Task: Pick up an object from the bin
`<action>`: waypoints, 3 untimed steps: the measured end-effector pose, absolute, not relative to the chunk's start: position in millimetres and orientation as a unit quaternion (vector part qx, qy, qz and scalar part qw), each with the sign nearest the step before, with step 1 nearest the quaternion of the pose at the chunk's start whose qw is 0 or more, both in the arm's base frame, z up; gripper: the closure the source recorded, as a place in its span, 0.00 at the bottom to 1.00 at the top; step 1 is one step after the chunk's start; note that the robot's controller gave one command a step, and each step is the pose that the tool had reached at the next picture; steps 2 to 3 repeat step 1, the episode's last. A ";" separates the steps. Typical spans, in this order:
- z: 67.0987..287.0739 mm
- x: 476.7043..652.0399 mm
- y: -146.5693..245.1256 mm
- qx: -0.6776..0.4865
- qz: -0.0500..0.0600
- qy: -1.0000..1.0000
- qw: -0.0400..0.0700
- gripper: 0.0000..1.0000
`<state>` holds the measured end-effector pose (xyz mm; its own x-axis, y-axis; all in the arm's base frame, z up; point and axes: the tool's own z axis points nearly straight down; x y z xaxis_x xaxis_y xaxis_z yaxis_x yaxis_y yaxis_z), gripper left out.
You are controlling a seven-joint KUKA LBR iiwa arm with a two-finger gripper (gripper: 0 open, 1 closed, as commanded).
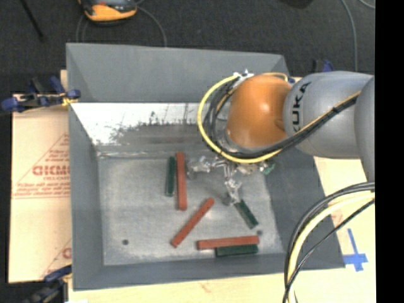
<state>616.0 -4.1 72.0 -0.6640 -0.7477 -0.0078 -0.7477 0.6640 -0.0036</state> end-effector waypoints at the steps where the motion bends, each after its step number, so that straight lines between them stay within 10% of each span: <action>1: 71.9 592.6 10.1 -0.465 -0.003 0.886 0.005 0.00; 3: 71.9 592.6 10.1 -0.465 -0.003 0.886 0.005 0.00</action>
Offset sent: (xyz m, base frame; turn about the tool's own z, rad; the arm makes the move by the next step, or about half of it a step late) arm -0.0344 0.0470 -0.0020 -0.2517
